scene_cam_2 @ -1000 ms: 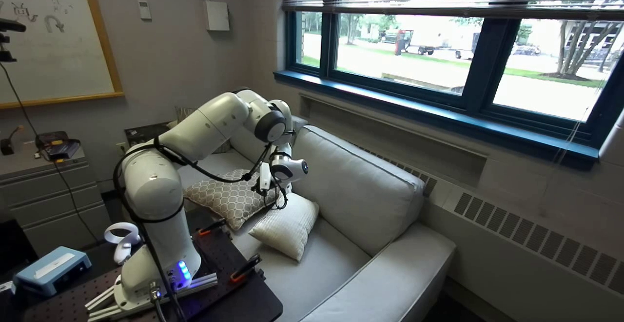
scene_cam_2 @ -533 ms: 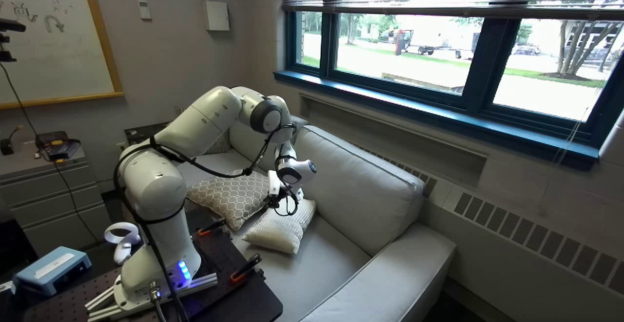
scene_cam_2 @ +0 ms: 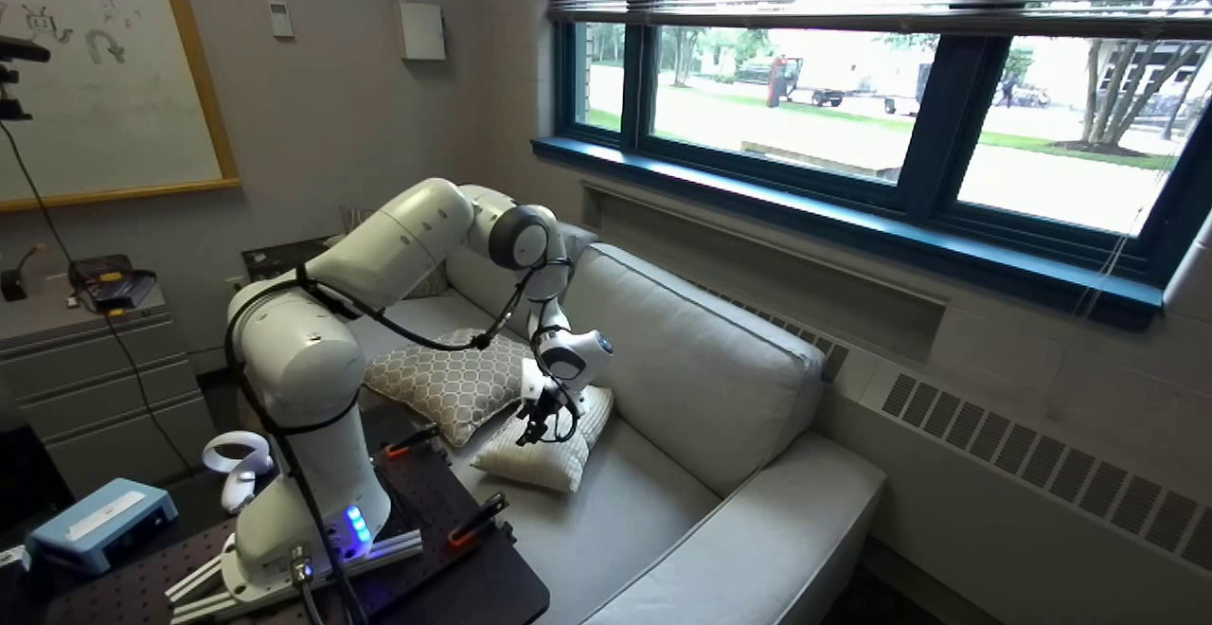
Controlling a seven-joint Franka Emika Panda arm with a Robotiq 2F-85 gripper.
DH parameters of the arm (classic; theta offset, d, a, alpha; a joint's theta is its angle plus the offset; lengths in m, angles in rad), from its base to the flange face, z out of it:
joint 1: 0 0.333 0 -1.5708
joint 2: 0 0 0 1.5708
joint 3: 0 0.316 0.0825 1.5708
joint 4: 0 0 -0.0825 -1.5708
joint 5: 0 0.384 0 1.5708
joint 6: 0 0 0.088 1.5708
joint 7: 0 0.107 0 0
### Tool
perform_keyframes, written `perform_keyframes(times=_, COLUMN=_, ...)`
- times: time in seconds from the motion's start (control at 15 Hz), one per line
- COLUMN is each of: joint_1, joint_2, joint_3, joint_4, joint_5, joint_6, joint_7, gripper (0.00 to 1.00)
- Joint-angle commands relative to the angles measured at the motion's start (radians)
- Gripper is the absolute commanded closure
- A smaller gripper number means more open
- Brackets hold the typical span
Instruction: Put the pillows upright against the armrest
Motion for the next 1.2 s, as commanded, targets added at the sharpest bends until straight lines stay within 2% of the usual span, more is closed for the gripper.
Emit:
perform_keyframes(times=0.0, joint_1=0.082, joint_2=0.035, joint_3=-0.008, joint_4=0.011, joint_5=-0.07, joint_6=0.053, joint_7=0.124, gripper=0.0)
perform_keyframes(times=0.33, joint_1=0.24, joint_2=0.082, joint_3=-0.072, joint_4=0.014, joint_5=-0.197, joint_6=0.167, joint_7=0.298, gripper=0.0)
perform_keyframes(times=0.6, joint_1=0.342, joint_2=0.111, joint_3=-0.113, joint_4=0.017, joint_5=-0.27, joint_6=0.205, joint_7=0.398, gripper=0.0)
perform_keyframes(times=0.8, joint_1=0.387, joint_2=0.114, joint_3=-0.114, joint_4=0.004, joint_5=-0.301, joint_6=0.228, joint_7=0.437, gripper=0.0)
perform_keyframes(times=1.13, joint_1=0.441, joint_2=0.062, joint_3=-0.086, joint_4=-0.08, joint_5=-0.317, joint_6=0.283, joint_7=0.444, gripper=0.0)
